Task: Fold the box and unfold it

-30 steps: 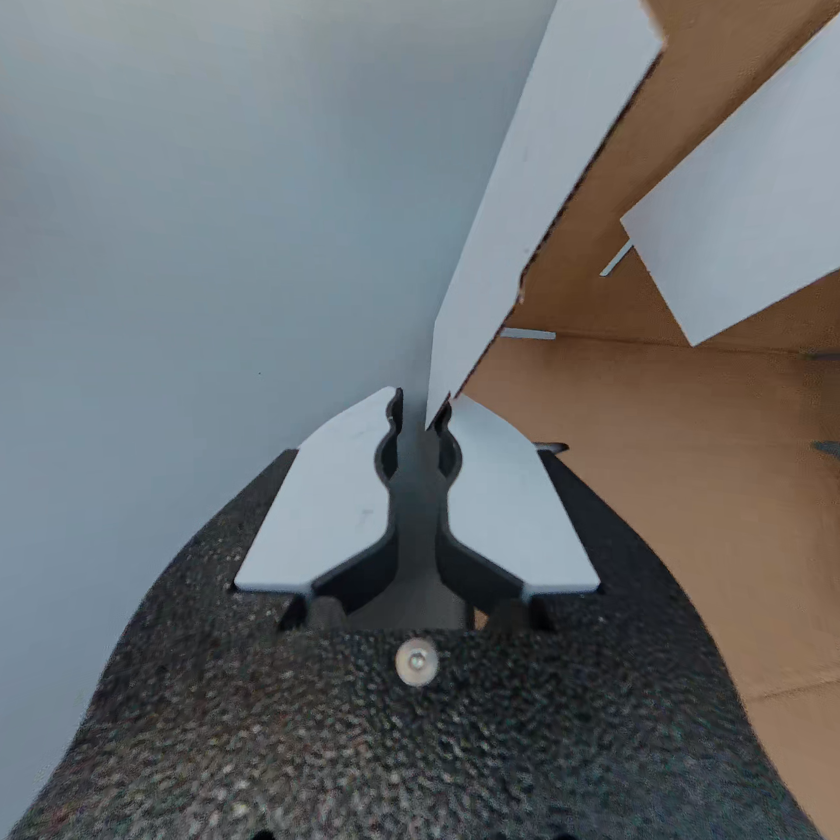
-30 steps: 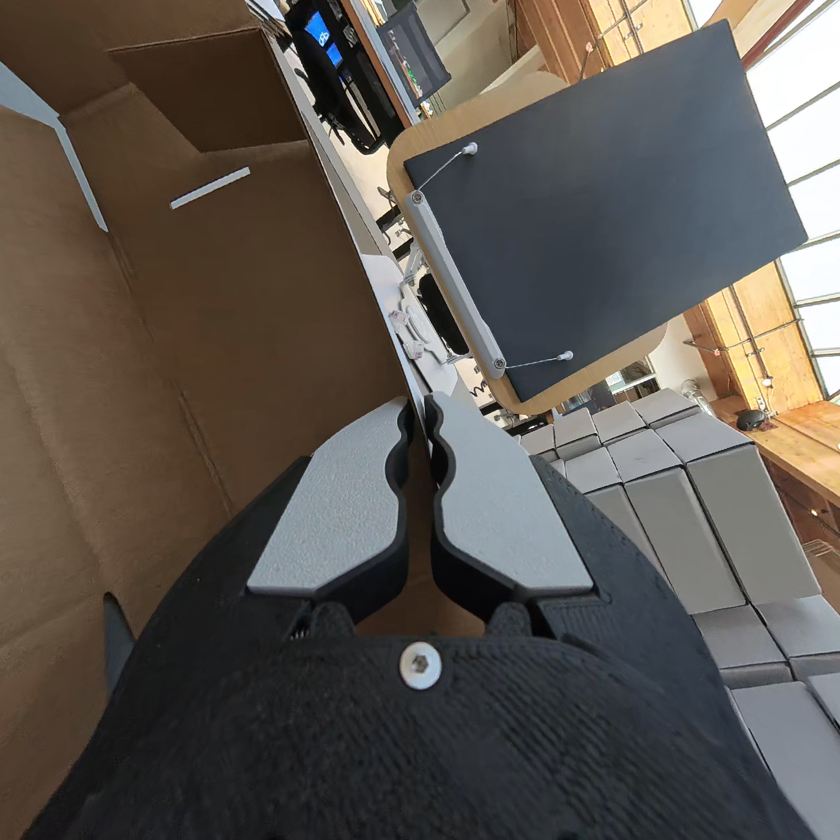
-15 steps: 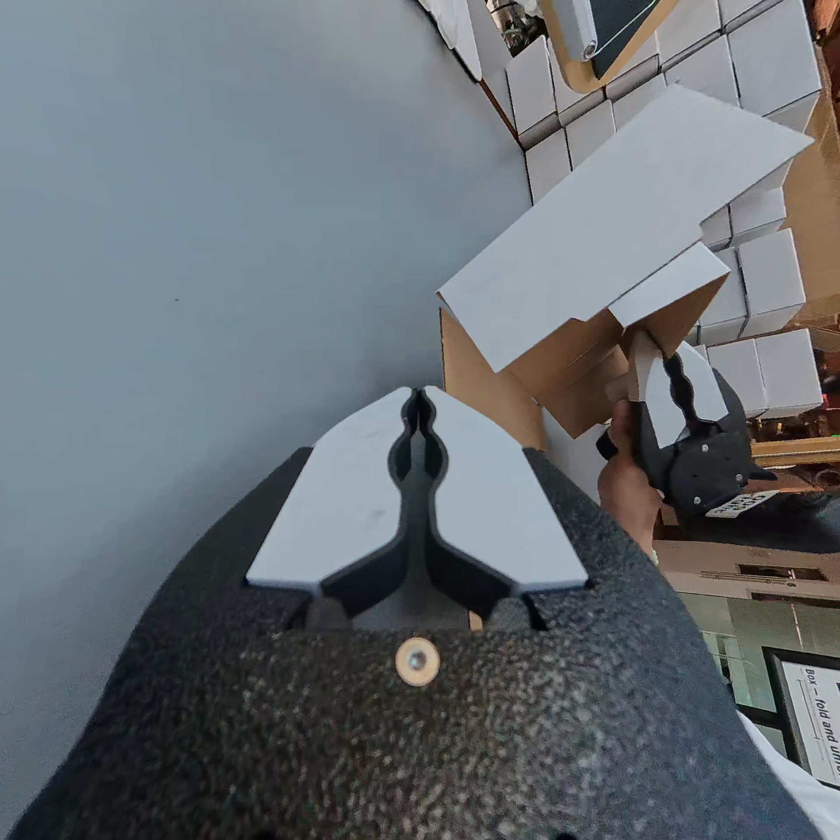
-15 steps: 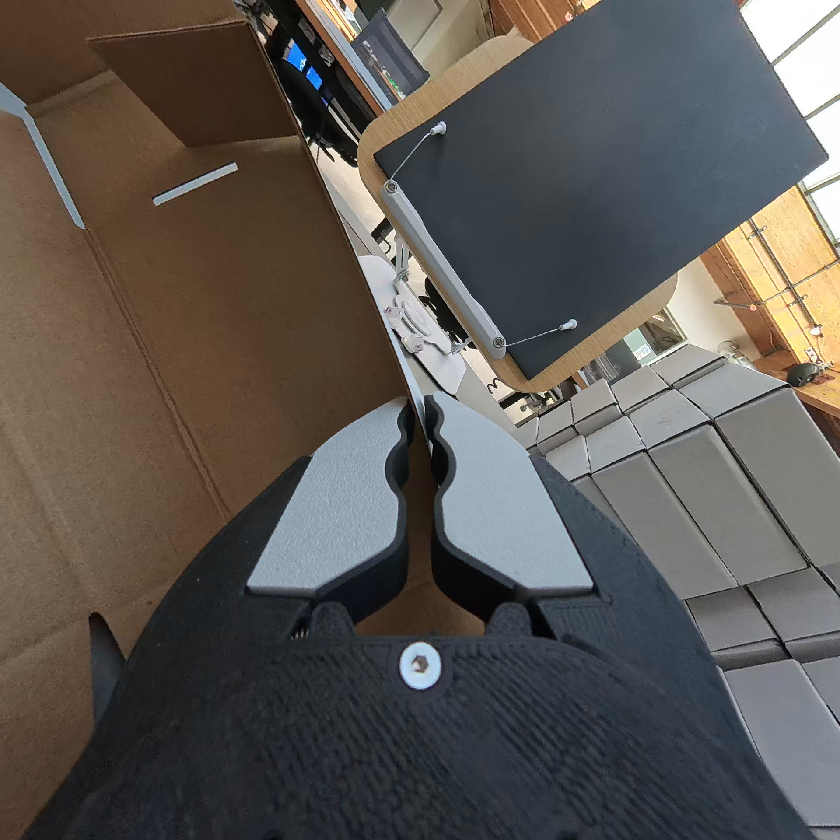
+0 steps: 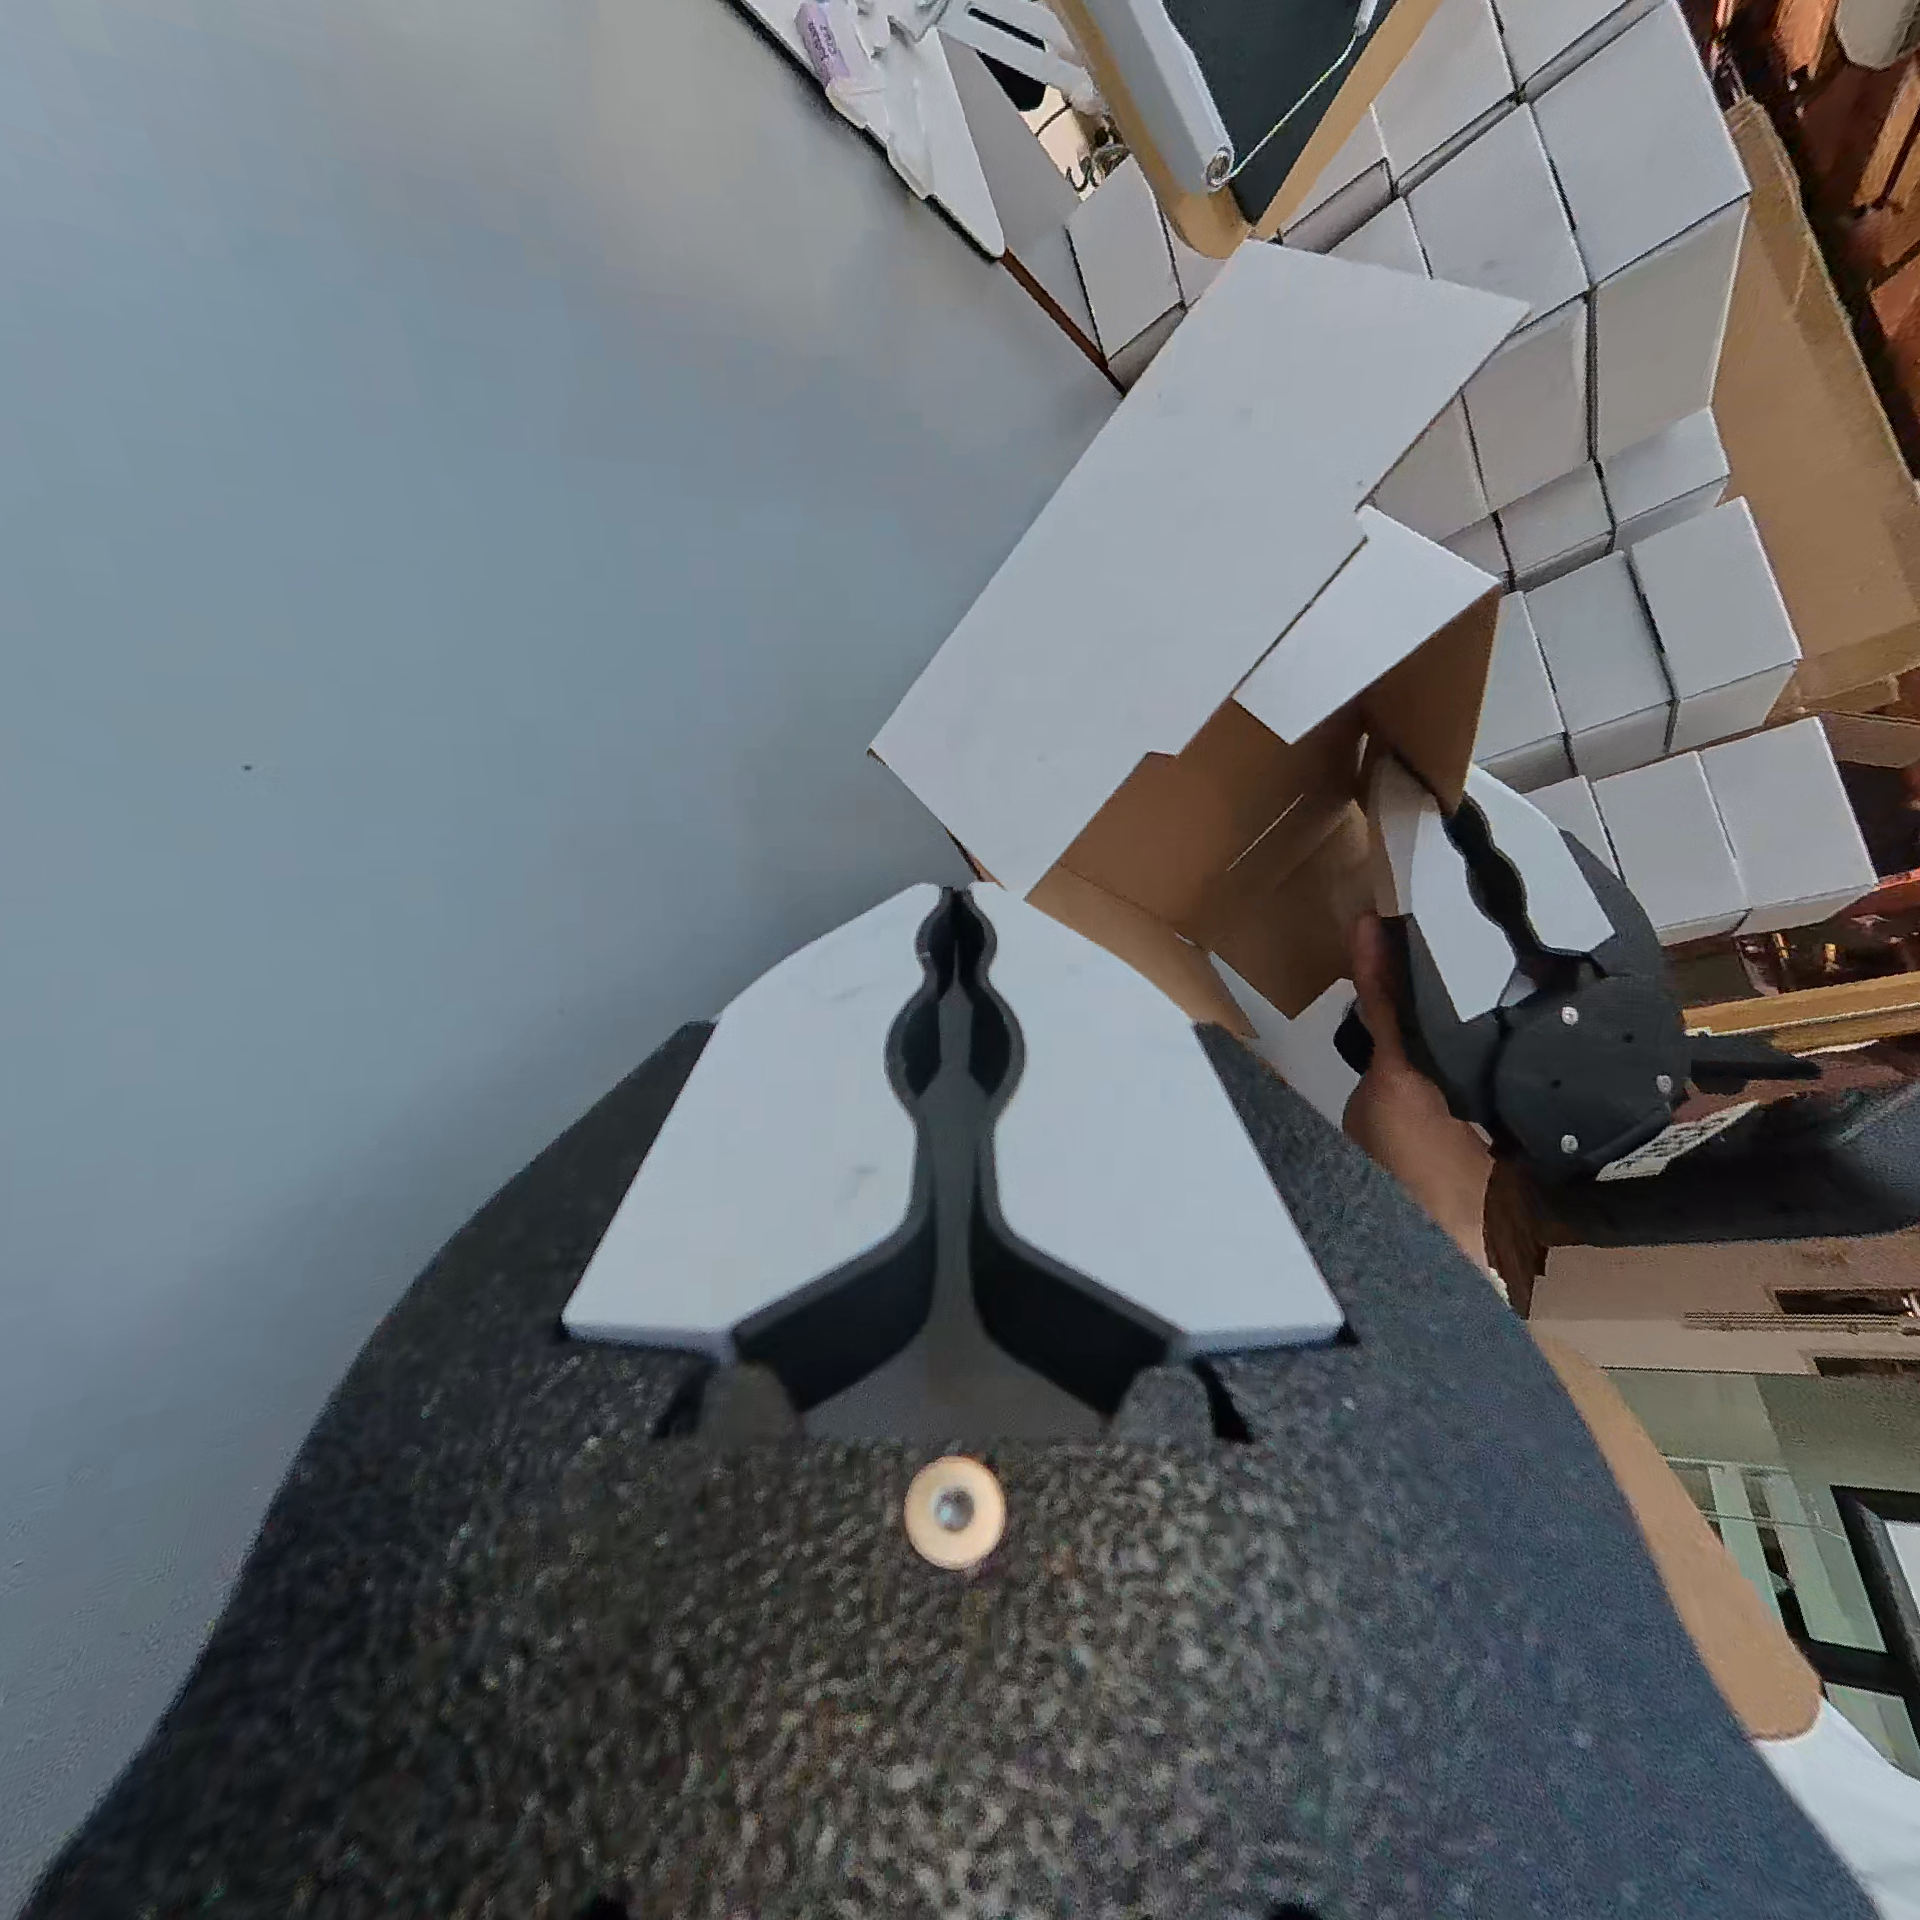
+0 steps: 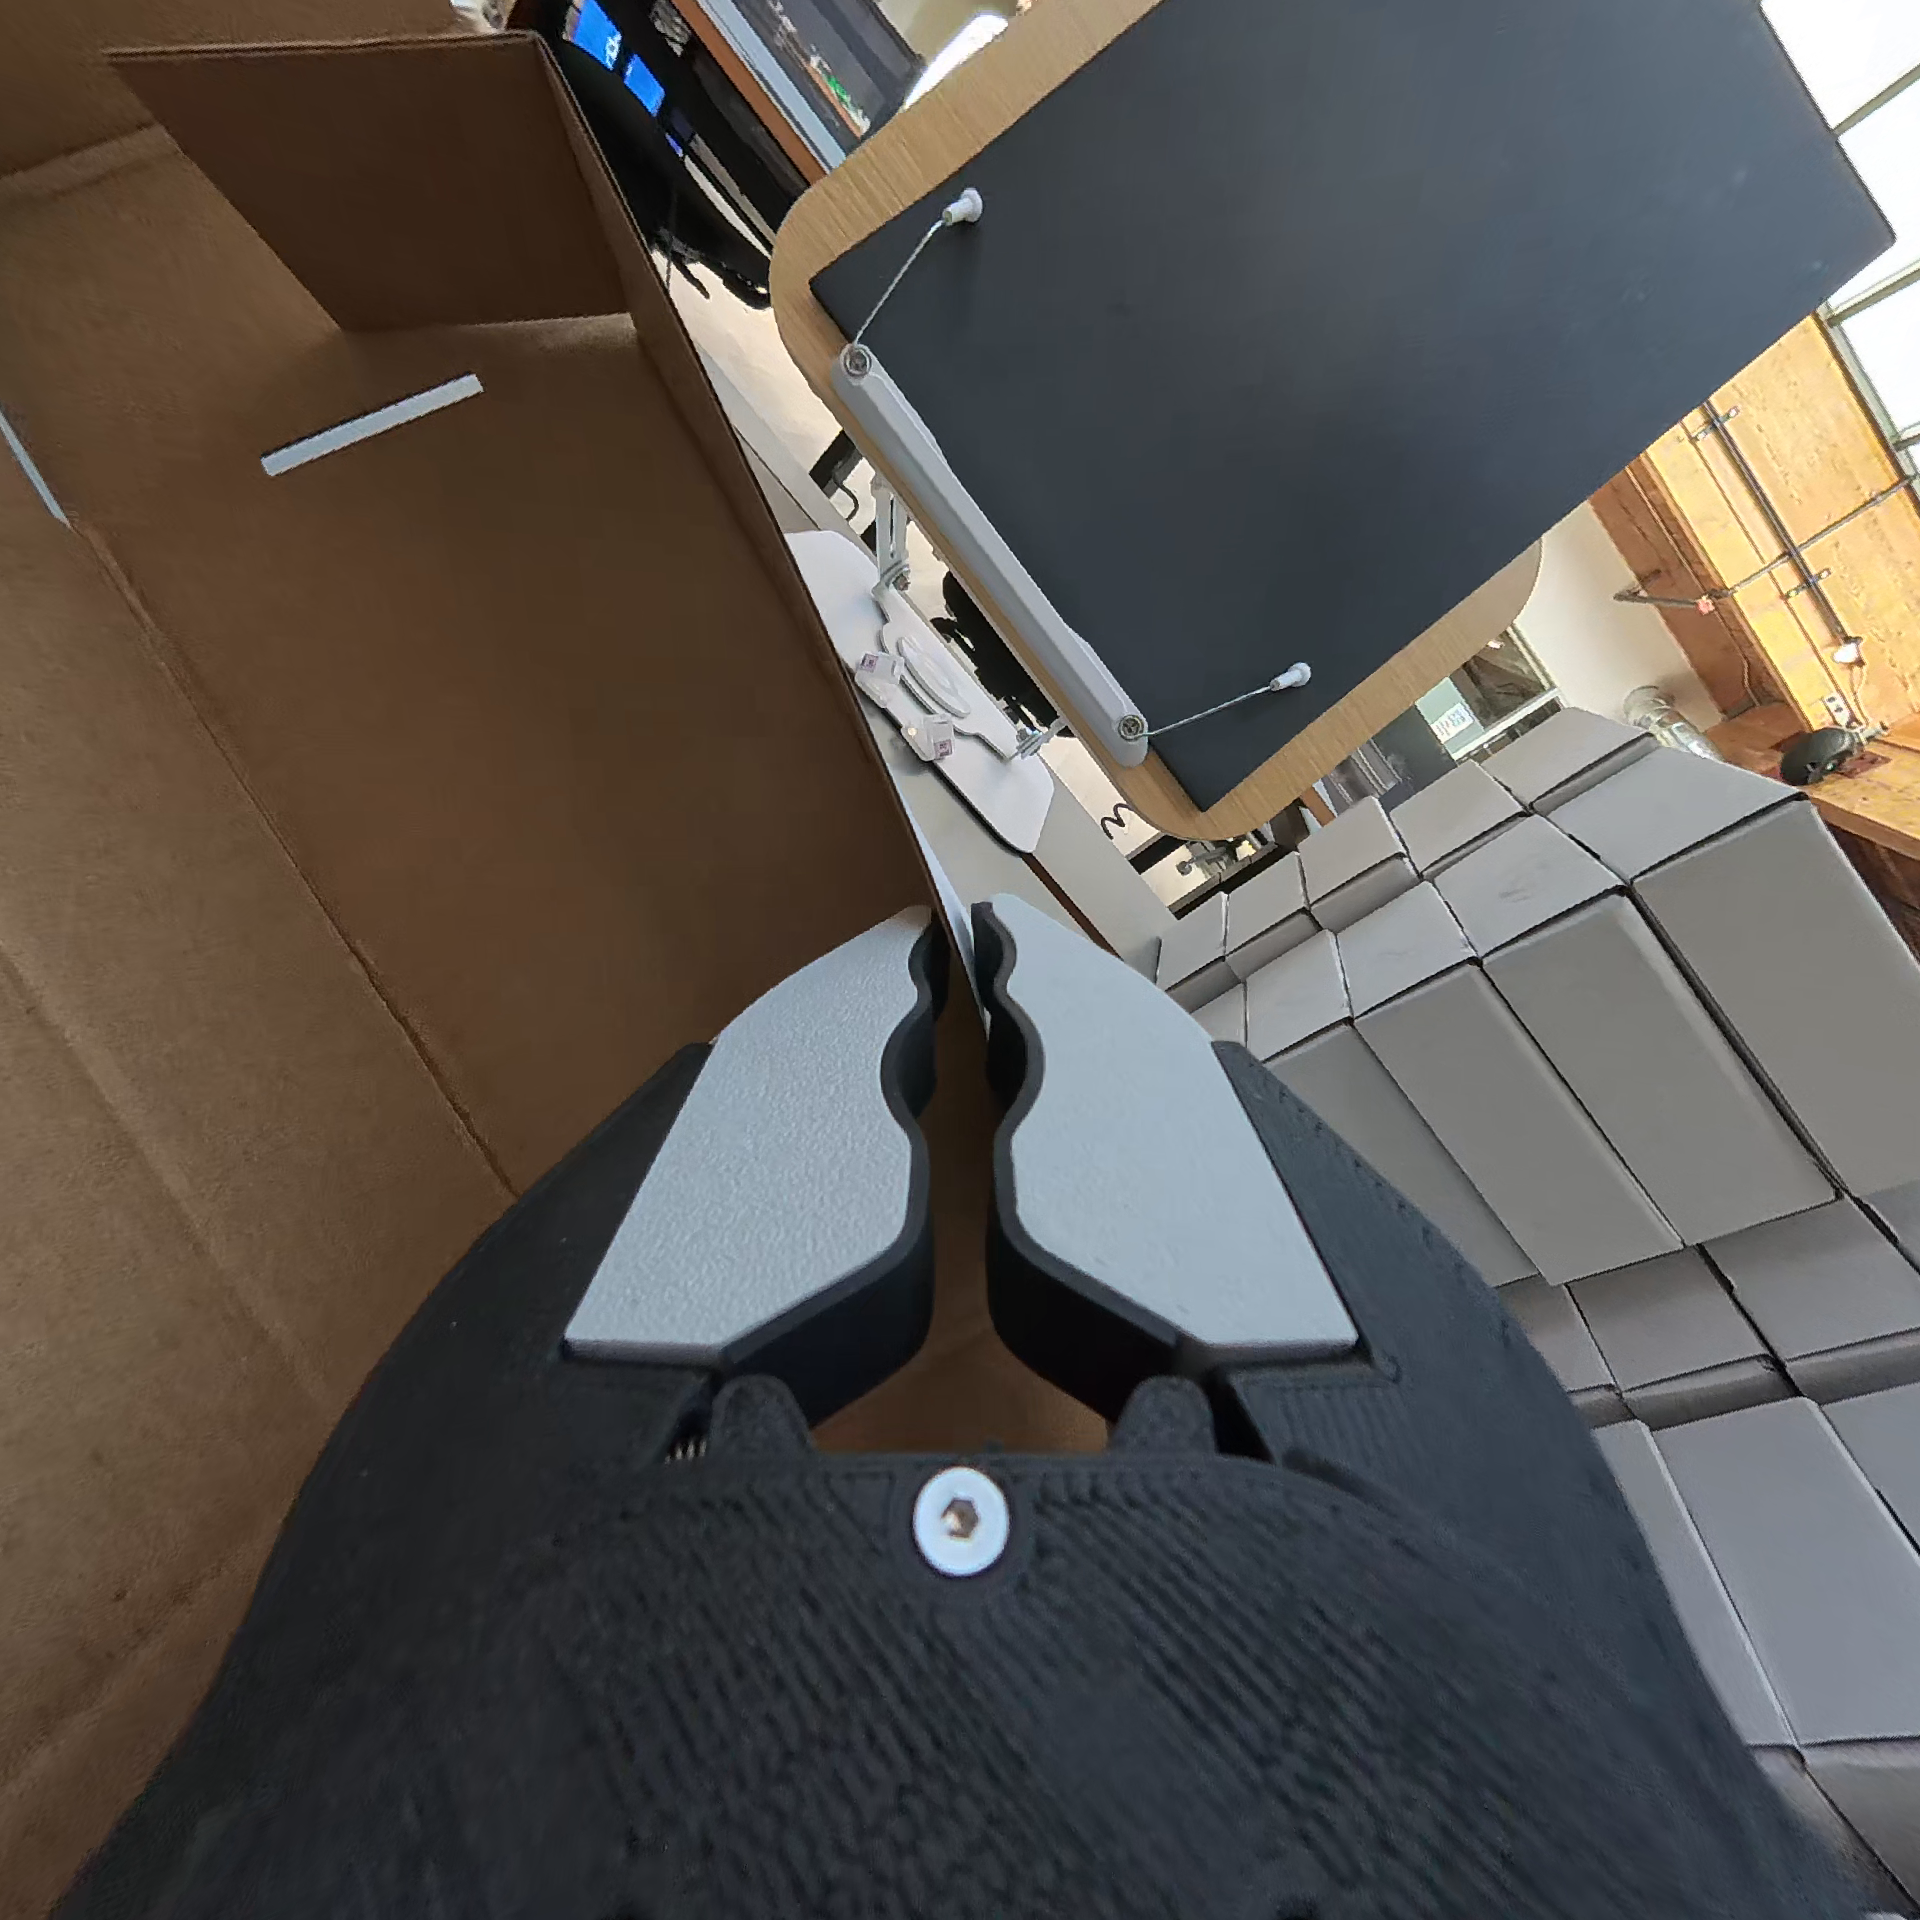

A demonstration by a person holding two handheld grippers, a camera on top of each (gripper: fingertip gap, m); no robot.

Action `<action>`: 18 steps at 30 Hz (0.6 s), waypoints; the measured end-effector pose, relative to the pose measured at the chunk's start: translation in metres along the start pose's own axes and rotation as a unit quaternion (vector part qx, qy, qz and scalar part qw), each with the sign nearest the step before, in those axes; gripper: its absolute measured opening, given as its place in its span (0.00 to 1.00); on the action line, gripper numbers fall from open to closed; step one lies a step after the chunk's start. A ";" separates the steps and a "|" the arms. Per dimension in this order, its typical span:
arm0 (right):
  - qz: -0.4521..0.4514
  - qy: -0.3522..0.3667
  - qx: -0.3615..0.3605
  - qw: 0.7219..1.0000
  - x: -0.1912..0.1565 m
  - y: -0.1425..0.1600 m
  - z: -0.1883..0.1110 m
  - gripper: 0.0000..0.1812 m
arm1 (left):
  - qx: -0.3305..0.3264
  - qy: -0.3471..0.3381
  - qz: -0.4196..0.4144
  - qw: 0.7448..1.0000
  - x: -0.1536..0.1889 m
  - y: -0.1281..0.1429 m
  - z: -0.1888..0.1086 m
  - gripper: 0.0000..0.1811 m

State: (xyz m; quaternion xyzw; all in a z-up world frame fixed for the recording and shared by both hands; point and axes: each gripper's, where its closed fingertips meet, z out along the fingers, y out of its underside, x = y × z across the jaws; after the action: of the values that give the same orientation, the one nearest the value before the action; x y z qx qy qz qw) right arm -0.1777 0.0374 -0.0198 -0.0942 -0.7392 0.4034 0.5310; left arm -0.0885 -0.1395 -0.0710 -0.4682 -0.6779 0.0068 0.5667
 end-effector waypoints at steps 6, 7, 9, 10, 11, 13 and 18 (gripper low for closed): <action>-0.049 0.033 -0.011 0.998 -0.002 0.002 -0.004 0.03 | -0.017 0.031 -0.046 0.998 0.003 0.007 0.000 0.00; -0.056 0.037 -0.007 0.998 -0.003 0.001 -0.005 0.03 | -0.020 0.045 -0.070 0.996 0.004 0.008 0.001 0.00; -0.072 0.042 -0.004 0.997 -0.005 -0.001 -0.005 0.03 | -0.037 0.058 -0.088 0.994 -0.001 0.011 0.000 0.00; -0.083 0.046 -0.004 0.995 -0.006 -0.001 -0.005 0.03 | -0.045 0.058 -0.080 0.994 -0.004 0.013 0.001 0.00; -0.093 0.051 -0.004 0.994 -0.007 -0.001 -0.005 0.03 | -0.049 0.055 -0.070 0.995 -0.006 0.015 0.000 0.00; -0.108 0.059 -0.007 0.992 -0.009 -0.002 -0.004 0.03 | -0.052 0.042 -0.042 0.997 -0.009 0.017 -0.001 0.00; -0.111 0.063 -0.006 0.992 -0.013 -0.003 -0.003 0.03 | -0.051 0.041 -0.065 0.996 -0.010 0.018 -0.007 0.00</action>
State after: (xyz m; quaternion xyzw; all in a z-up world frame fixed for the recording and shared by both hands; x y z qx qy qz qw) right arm -0.1688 0.0299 -0.0269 -0.0406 -0.7126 0.3306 0.6175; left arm -0.0725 -0.1392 -0.0856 -0.4515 -0.6823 -0.0839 0.5689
